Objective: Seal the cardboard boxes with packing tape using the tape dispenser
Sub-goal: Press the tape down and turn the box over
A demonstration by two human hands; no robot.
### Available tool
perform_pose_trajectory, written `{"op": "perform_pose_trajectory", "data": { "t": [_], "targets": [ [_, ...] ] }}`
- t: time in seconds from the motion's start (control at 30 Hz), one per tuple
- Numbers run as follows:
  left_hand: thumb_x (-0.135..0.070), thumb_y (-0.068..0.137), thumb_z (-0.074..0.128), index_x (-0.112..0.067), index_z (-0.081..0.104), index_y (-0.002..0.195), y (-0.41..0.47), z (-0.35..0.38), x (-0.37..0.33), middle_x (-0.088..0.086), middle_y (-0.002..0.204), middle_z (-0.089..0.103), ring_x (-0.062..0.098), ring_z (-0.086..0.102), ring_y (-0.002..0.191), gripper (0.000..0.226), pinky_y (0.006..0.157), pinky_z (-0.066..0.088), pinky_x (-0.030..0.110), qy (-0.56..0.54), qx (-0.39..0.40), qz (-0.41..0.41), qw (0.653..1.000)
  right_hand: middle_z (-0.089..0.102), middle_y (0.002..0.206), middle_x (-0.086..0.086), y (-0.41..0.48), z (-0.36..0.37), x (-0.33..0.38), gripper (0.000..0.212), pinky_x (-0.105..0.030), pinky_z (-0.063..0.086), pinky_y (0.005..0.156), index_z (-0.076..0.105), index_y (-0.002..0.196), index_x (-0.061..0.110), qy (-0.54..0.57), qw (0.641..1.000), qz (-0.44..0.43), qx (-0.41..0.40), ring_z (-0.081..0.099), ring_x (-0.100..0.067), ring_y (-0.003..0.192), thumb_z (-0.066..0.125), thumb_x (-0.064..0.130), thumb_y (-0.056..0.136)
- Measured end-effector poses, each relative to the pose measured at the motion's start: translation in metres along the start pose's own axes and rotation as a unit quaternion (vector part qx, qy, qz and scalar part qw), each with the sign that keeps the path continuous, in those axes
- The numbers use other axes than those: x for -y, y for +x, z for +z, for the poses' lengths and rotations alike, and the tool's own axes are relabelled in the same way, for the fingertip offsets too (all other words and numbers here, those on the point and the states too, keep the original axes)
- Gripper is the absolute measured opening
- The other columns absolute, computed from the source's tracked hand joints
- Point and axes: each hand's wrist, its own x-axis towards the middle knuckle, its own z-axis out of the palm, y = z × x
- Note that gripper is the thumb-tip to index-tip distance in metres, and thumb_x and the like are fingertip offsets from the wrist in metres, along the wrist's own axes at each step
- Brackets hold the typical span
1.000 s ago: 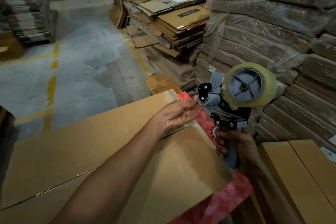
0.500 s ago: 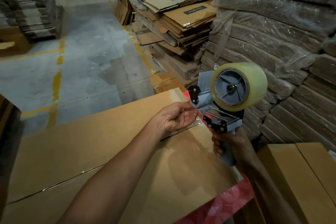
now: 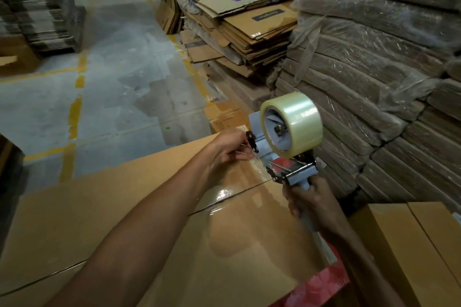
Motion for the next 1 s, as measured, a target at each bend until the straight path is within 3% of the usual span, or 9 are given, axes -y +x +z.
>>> {"op": "perform_pose_trajectory", "data": {
  "t": [0.13,0.23,0.33,0.47,0.57,0.7,0.8,0.9,1.0],
  "targets": [
    [-0.001,0.096,0.059,0.000,0.067,0.087,0.035,-0.049,-0.018,0.005,0.062,0.056,0.013,0.051,0.049,0.012,0.048,0.044,0.022,0.008,-0.029,0.032,0.999,0.054,0.059,-0.010,-0.009,-0.009,-0.014,0.042,-0.033,0.038,0.052,0.059,0.081,-0.005,0.031,0.999,0.028,-0.010,0.047,-0.022,0.047,0.074,0.033,0.073],
    [-0.016,0.092,0.072,-0.003,0.074,0.089,0.055,-0.064,-0.037,0.006,0.072,0.068,0.014,0.061,0.063,0.013,0.065,0.053,0.028,0.147,-0.038,0.117,0.982,0.056,0.064,-0.013,-0.010,-0.009,-0.028,0.064,-0.035,0.040,0.057,0.060,0.082,-0.001,0.040,0.996,0.069,-0.028,0.049,-0.027,0.054,0.086,0.049,0.052],
    [-0.022,0.094,0.071,-0.002,0.076,0.084,0.071,-0.046,-0.044,0.003,0.068,0.068,0.008,0.060,0.060,0.023,0.063,0.051,0.025,0.253,-0.077,0.172,0.949,0.055,0.061,-0.016,0.004,0.004,-0.029,0.032,-0.036,0.038,0.053,0.064,0.069,0.008,0.037,0.995,0.079,-0.049,0.047,-0.028,0.051,0.073,0.035,0.054],
    [-0.020,0.097,0.068,-0.014,0.065,0.066,0.097,-0.035,-0.019,0.000,0.068,0.063,0.004,0.056,0.057,0.031,0.053,0.042,0.016,0.233,-0.124,0.170,0.949,0.053,0.057,-0.017,0.019,0.012,-0.017,0.014,-0.036,0.039,0.051,0.060,0.062,0.008,0.022,0.995,0.083,-0.053,0.046,-0.027,0.048,0.065,0.018,0.070],
    [-0.026,0.094,0.071,-0.015,0.070,0.070,0.114,-0.034,-0.006,0.000,0.072,0.065,0.010,0.054,0.064,0.026,0.062,0.042,0.027,0.223,-0.159,0.174,0.946,0.053,0.057,-0.015,0.026,0.013,-0.015,0.020,-0.036,0.041,0.051,0.059,0.064,0.007,0.006,0.994,0.093,-0.050,0.047,-0.027,0.050,0.061,0.007,0.084],
    [-0.026,0.092,0.073,-0.007,0.077,0.082,0.118,-0.037,-0.006,0.005,0.081,0.073,0.011,0.061,0.070,0.022,0.063,0.046,0.025,0.248,-0.154,0.164,0.942,0.052,0.053,-0.016,0.029,0.012,-0.015,0.029,-0.035,0.043,0.051,0.057,0.060,0.006,-0.014,0.993,0.101,-0.055,0.047,-0.026,0.048,0.057,0.000,0.088],
    [-0.030,0.091,0.075,-0.011,0.080,0.087,0.121,-0.042,-0.006,0.004,0.092,0.076,0.011,0.066,0.082,0.021,0.074,0.051,0.030,0.290,-0.119,0.141,0.939,0.050,0.051,-0.018,0.029,0.014,-0.011,0.029,-0.032,0.042,0.046,0.056,0.059,0.003,-0.006,0.992,0.111,-0.060,0.046,-0.024,0.044,0.055,-0.003,0.088],
    [-0.037,0.088,0.076,-0.011,0.081,0.096,0.123,-0.047,-0.011,0.005,0.100,0.078,0.020,0.071,0.094,0.028,0.086,0.058,0.040,0.344,-0.079,0.091,0.931,0.049,0.049,-0.020,0.030,0.015,-0.011,0.029,-0.030,0.041,0.046,0.055,0.057,-0.003,-0.012,0.991,0.114,-0.072,0.044,-0.025,0.043,0.054,-0.004,0.087],
    [-0.031,0.085,0.080,-0.013,0.079,0.091,0.123,-0.046,-0.014,0.003,0.096,0.076,0.018,0.068,0.094,0.019,0.085,0.055,0.034,0.358,-0.105,0.106,0.922,0.049,0.047,-0.018,0.031,0.019,-0.009,0.032,-0.030,0.039,0.047,0.054,0.052,0.000,-0.025,0.987,0.132,-0.091,0.044,-0.024,0.041,0.056,-0.003,0.084]
  ]
}}
